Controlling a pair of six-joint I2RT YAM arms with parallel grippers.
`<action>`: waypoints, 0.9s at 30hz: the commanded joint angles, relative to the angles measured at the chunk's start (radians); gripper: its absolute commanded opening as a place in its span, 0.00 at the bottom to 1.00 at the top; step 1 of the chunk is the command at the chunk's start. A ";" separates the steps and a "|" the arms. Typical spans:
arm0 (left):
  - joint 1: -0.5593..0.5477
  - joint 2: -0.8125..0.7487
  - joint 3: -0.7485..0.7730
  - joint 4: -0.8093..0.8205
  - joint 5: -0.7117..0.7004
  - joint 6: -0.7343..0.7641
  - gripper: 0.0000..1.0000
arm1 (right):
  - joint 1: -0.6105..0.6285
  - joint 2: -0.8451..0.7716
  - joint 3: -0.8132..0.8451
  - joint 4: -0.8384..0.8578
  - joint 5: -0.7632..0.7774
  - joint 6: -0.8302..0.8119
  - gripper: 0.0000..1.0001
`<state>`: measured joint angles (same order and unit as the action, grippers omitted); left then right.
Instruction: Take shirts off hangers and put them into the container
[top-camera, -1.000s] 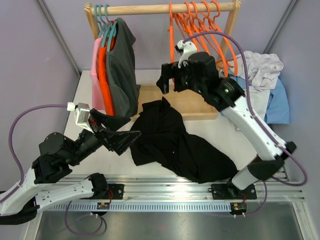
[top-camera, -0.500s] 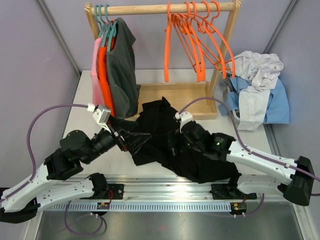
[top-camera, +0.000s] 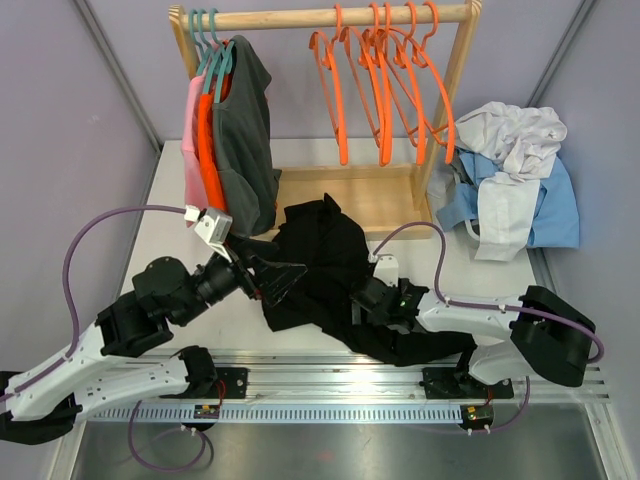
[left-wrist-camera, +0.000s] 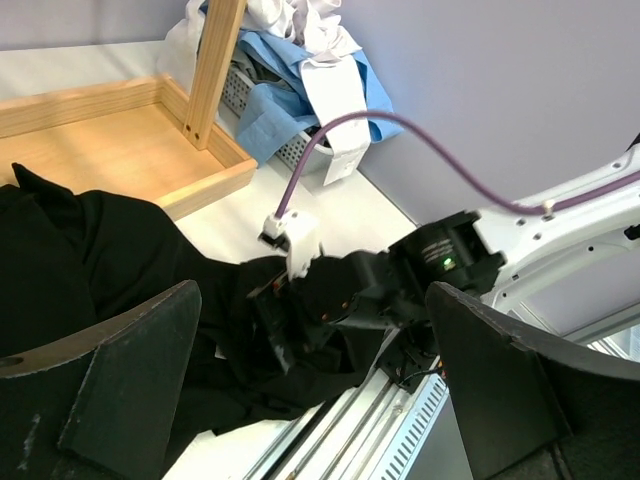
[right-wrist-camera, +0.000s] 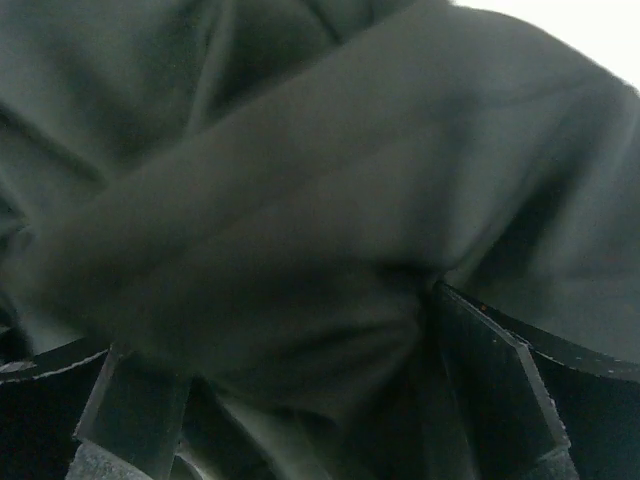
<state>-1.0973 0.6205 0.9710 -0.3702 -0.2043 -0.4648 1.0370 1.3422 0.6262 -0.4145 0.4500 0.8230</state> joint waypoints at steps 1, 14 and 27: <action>-0.006 -0.010 -0.005 0.019 -0.037 -0.009 0.99 | 0.006 0.044 -0.029 0.356 -0.157 0.016 1.00; -0.006 -0.090 -0.037 0.017 -0.024 -0.021 0.99 | 0.006 0.205 0.219 0.539 -0.324 -0.174 0.99; -0.004 -0.153 -0.029 -0.009 -0.046 -0.008 0.99 | 0.005 0.597 0.596 0.480 -0.298 -0.229 0.99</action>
<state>-1.0973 0.4911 0.9379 -0.4034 -0.2279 -0.4824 1.0389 1.8957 1.1507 0.0624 0.1532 0.6239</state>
